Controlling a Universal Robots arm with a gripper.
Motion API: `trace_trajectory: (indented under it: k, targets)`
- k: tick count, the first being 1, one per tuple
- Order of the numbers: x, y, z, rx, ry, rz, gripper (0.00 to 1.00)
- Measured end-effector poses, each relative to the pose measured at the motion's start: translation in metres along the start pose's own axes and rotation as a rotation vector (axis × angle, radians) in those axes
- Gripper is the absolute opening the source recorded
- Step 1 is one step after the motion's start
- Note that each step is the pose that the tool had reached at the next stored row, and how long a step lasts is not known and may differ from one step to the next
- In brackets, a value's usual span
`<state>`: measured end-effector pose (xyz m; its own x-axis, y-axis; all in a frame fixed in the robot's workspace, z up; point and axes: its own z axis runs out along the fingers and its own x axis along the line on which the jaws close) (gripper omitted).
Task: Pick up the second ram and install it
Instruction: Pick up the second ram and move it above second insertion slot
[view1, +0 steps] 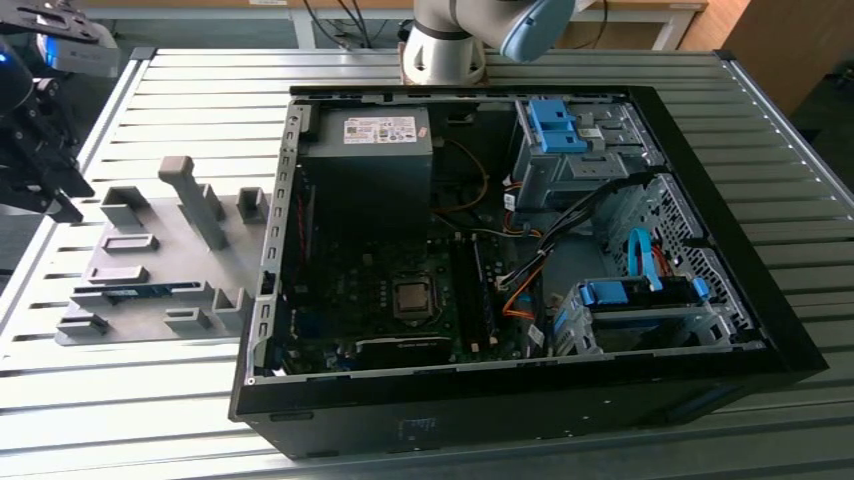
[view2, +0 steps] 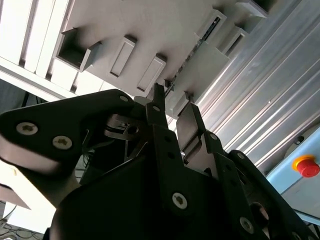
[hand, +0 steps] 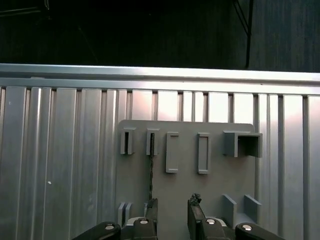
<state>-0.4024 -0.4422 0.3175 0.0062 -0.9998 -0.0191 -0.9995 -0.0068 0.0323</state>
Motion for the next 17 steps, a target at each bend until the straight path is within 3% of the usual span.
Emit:
trace_trajectory:
  k: [17]
  targets:
    - [0.0001, 0.0000, 0.0027, 0.0013, 0.0075, 0.004, 0.37]
